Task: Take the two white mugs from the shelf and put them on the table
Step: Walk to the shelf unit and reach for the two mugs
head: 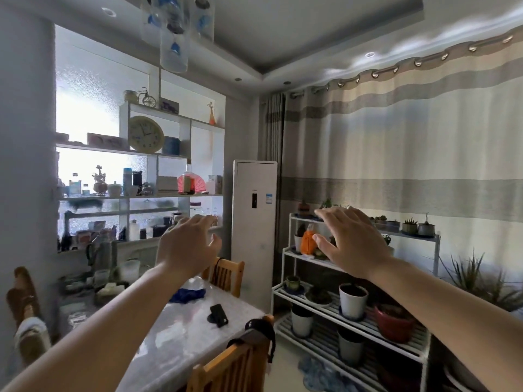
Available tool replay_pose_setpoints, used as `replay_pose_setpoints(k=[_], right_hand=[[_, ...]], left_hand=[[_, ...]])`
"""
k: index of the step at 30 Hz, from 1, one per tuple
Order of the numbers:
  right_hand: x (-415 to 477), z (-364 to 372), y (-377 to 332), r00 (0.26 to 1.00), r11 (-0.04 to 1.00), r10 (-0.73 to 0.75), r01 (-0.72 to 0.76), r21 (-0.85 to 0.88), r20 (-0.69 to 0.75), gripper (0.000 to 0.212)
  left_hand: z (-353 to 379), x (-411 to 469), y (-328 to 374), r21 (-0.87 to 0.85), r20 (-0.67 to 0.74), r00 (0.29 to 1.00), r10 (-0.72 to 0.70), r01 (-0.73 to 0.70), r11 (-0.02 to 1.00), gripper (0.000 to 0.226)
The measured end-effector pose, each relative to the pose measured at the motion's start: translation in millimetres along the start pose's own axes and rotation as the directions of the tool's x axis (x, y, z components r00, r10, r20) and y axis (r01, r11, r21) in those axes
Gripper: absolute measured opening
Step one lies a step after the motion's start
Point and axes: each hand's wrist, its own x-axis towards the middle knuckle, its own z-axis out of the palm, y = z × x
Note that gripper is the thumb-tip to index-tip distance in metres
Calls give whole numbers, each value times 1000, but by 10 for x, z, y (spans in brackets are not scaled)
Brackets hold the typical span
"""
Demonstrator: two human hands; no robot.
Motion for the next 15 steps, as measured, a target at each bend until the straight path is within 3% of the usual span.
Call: replay_pose_setpoints(k=[15], right_hand=[[932, 1912, 1474, 1000, 998, 12, -11, 63, -18, 52]], left_hand=[[2161, 1130, 181, 45, 16, 1000, 22, -22, 999, 35]])
